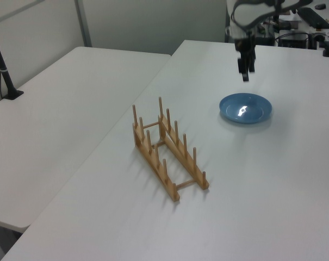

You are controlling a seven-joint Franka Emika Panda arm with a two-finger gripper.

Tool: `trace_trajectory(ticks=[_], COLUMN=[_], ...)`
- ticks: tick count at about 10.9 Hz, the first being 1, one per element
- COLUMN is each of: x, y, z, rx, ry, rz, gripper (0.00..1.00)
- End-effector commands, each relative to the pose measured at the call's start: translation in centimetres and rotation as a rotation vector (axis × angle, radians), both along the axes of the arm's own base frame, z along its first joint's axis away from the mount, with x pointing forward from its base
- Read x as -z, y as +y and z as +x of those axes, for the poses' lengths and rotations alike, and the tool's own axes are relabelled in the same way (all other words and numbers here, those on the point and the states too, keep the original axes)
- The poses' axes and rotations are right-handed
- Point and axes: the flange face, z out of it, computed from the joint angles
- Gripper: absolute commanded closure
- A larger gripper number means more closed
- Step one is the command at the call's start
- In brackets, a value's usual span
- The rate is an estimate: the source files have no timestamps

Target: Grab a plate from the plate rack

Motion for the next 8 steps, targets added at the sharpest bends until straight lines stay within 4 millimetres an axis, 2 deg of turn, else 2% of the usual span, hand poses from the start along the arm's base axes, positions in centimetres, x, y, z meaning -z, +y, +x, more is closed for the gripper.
trace_trajectory(ticks=[1,2,3,6,8], x=[-8.9,-10.7,-11.4,-13.6,-13.9], y=[8.3,11.0,13.8,14.0,13.6], z=[-2.3,-3.2,-3.3,-3.9,-4.0], rx=[0.006,-0.03,-0.08,-0.052,-0.046], ry=[-0.056,-0.048,-0.053,-0.102,-0.109], rz=[-0.038,-0.02,-0.02,-0.024,-0.026], gripper=[0.0,0.0,0.0,0.0,0.0])
